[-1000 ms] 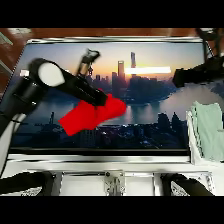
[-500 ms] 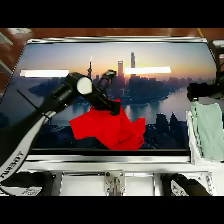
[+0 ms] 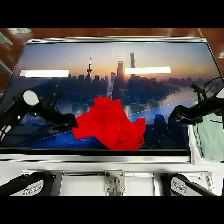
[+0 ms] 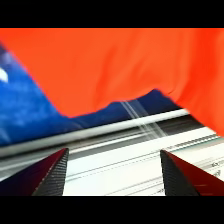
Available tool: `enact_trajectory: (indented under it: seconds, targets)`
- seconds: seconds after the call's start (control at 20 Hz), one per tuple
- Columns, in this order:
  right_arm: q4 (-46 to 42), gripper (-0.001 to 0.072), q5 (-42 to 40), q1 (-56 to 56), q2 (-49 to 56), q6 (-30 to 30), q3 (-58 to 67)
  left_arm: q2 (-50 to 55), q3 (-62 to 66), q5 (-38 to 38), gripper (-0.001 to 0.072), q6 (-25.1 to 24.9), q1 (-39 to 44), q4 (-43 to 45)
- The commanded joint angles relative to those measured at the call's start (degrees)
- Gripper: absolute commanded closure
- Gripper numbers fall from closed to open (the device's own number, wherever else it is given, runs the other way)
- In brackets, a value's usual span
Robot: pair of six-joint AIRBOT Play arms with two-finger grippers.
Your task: Fold the shirts.
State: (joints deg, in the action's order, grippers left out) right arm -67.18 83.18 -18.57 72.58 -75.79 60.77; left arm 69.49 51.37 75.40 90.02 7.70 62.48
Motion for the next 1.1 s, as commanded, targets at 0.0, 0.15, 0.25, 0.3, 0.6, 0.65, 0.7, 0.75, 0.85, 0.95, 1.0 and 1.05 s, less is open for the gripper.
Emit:
enact_trajectory:
  seconds: [0.0,0.15,0.25,0.3,0.6,0.65,0.7,0.75,0.85,0.95,1.0,1.05]
  targets:
    - [6.40,0.0060,-4.22,0.94,4.50,1.14,-3.48,-2.67,-15.21,-9.05,-0.0010,-2.93,-3.63,-10.21]
    - [6.93,0.0060,-5.44,3.23,7.19,1.95,-3.45,-0.31,-17.46,-14.40,-0.0010,-3.91,-3.63,-12.63]
    - [7.54,0.0060,-5.68,3.56,7.87,1.92,-3.48,0.24,-17.49,-17.33,-0.0009,-3.87,-3.63,-12.87]
    - [7.78,0.0060,-5.70,3.56,7.91,1.95,-3.45,0.44,-17.49,-18.88,-0.0008,-3.85,-3.63,-13.09]
    - [11.08,0.0060,-5.95,3.56,7.91,1.51,-3.48,4.72,-17.46,-23.85,-0.0006,-3.89,-2.21,-17.14]
    - [12.11,0.0060,-6.14,3.58,7.91,1.51,-3.48,5.68,-17.46,-24.50,0.0005,-3.85,-1.51,-17.25]
    - [12.90,0.0060,-6.36,3.58,7.91,1.51,-3.48,6.32,-17.46,-25.27,0.0150,-3.82,-1.11,-17.64]
    - [13.05,0.0060,-6.82,3.80,7.93,1.46,-3.48,6.47,-17.46,-26.23,0.0404,-3.85,-0.90,-18.47]
    - [13.03,0.0060,-7.65,4.98,8.74,1.05,-3.52,6.36,-17.25,-27.30,0.0548,-3.89,-0.96,-19.67]
    - [13.11,0.0060,-8.85,8.26,11.56,0.87,-3.52,6.36,-16.83,-27.15,0.0653,-4.83,-0.96,-19.65]
    - [13.14,0.0060,-10.05,10.23,13.44,0.87,-3.52,6.34,-16.63,-26.73,0.0671,-5.60,-0.96,-19.63]
    - [13.20,0.0060,-11.37,11.98,15.23,0.68,-3.52,6.23,-16.61,-26.49,0.0671,-5.60,-0.96,-19.65]
